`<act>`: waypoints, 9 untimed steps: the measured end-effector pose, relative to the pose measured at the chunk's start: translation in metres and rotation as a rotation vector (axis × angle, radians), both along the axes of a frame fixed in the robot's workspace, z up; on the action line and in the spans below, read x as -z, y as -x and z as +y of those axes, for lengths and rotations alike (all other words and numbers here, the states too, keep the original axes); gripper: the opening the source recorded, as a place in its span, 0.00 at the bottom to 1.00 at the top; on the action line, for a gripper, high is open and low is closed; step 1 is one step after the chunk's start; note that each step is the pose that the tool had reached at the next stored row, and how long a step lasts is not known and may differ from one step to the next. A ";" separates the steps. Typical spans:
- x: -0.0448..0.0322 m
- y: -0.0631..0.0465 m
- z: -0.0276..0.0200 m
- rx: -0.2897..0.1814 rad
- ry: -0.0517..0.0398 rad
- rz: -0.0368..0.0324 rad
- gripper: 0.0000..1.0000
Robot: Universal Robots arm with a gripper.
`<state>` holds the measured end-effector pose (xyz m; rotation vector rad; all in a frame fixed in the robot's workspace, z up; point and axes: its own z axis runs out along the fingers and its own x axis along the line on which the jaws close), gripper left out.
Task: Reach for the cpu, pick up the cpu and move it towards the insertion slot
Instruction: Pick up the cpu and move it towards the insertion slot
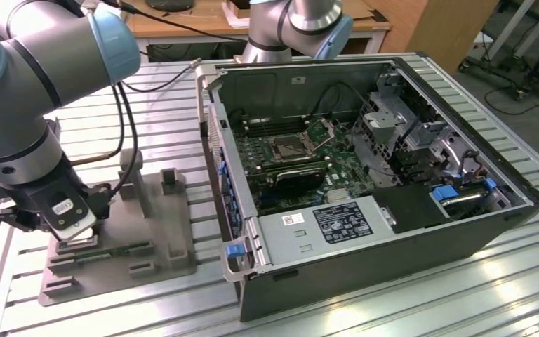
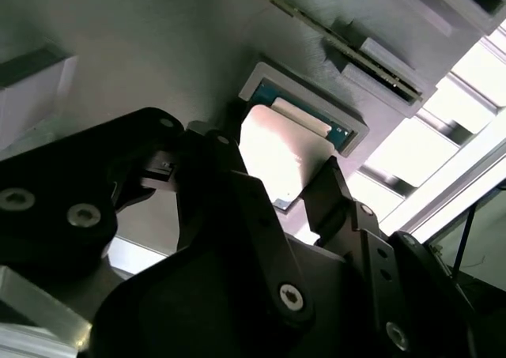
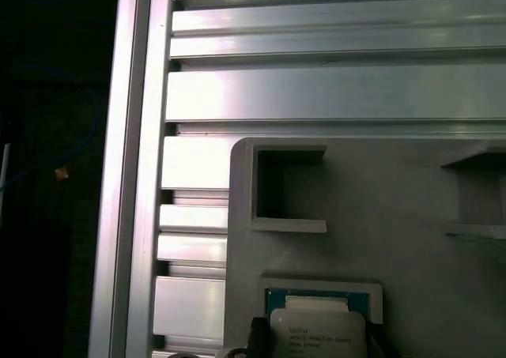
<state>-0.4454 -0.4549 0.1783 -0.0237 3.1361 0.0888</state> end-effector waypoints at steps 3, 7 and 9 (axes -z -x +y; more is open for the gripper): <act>0.0001 0.000 0.0000 0.000 0.0000 -0.0001 0.55; -0.0009 -0.001 0.0000 0.000 0.0000 -0.0001 0.55; -0.0017 -0.001 0.0000 0.000 -0.0001 -0.0002 0.55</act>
